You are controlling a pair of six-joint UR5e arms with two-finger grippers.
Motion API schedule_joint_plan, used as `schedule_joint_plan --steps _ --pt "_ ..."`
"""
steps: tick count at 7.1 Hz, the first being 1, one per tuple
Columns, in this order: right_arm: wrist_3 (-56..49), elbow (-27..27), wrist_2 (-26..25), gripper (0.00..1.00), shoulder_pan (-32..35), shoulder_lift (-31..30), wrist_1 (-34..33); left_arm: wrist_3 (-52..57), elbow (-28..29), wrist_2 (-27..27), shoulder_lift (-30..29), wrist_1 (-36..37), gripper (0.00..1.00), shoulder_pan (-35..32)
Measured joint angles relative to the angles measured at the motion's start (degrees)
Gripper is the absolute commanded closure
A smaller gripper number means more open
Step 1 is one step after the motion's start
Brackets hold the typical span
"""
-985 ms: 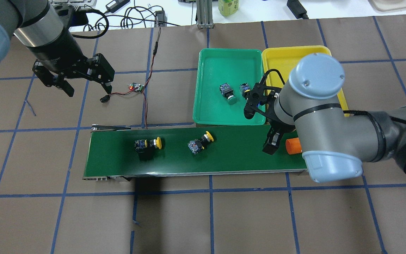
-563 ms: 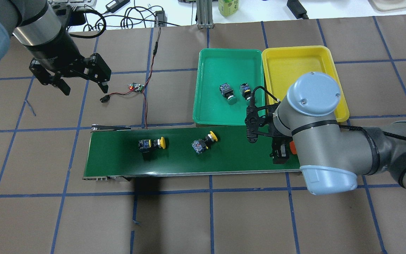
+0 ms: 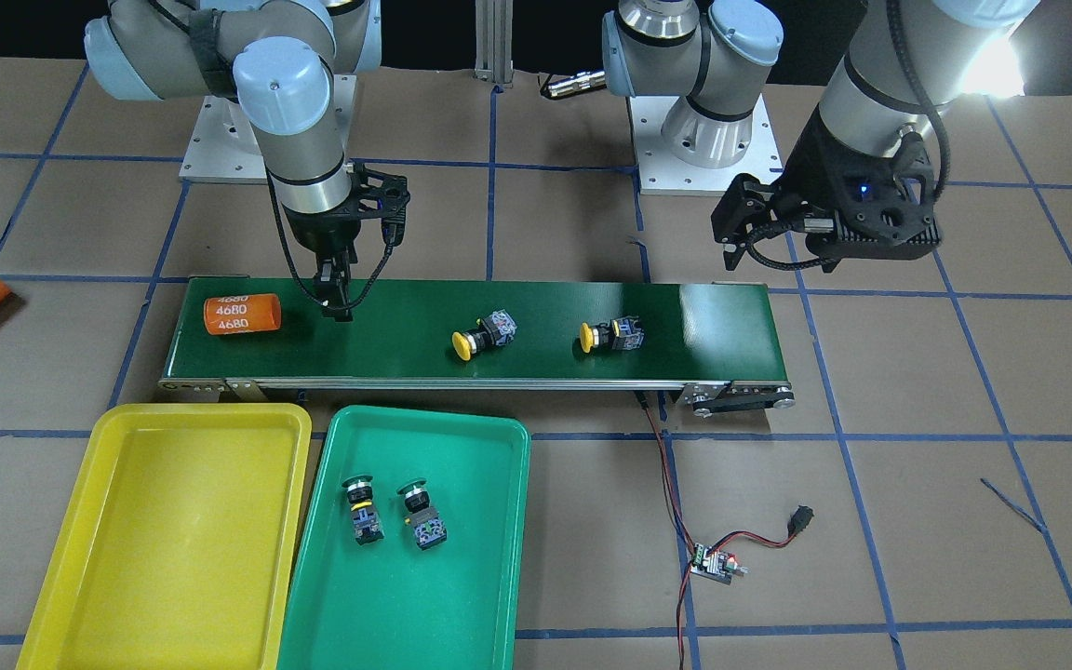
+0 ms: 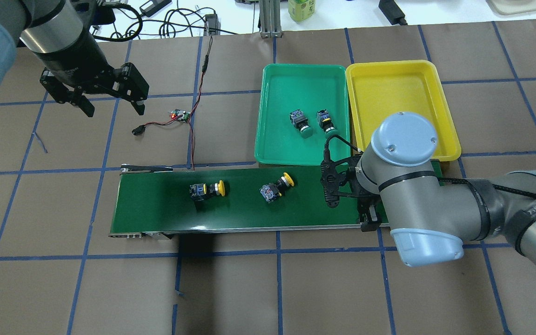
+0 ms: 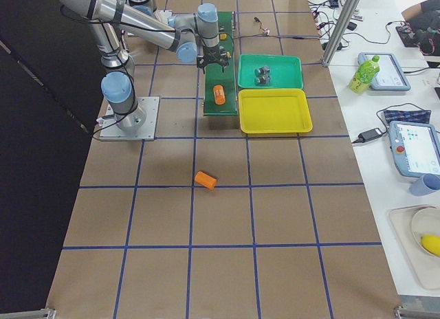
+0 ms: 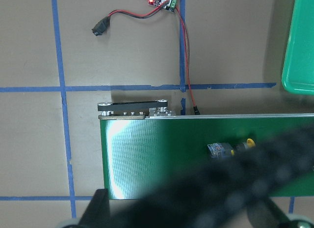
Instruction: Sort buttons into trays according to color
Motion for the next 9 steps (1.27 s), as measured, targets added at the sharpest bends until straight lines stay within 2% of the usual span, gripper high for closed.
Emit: schedule_joint_plan --steps 6,9 --pt "-1.96 -3.9 -0.14 0.0 0.92 5.37 -0.62 -0.63 -0.65 0.26 0.15 0.33 0.0 -0.11" --pt "-1.52 -7.48 -1.94 0.0 8.55 7.96 -0.43 0.0 -0.73 0.24 0.41 0.36 0.0 -0.04"
